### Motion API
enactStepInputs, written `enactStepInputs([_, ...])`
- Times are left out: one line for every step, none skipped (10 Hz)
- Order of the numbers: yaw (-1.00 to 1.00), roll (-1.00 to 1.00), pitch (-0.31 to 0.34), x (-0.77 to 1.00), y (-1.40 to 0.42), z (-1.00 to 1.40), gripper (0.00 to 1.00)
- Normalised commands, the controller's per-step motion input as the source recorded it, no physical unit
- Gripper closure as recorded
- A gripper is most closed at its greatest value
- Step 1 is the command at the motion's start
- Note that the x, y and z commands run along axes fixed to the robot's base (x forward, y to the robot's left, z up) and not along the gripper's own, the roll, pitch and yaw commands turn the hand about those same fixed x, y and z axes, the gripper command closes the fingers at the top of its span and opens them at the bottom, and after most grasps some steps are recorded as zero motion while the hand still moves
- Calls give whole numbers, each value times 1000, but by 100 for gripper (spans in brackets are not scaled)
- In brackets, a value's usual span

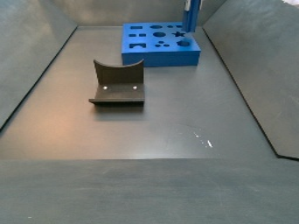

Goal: Insert the star object.

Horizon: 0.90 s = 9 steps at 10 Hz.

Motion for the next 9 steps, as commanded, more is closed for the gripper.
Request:
enactStepInputs([0,23,-76,123,-169,-709,100])
enactStepInputs([0,0,-46,197,-123,-623,100])
enactStepInputs([-29,0,-34,277,-117,-563,100])
enactStepInputs([-174,0,0,420,-29,-494,100])
enactStepInputs([-214,20,16,489,0,-423,100])
enactStepInputs([-223,23,26,471,0,-363,100])
enactStepInputs([-277,0,13,446,0,-343,100])
enactStepInputs([-260,0,0,386,0,-409,100])
enactStepInputs([-209,-113,-7,289,0,-483,100])
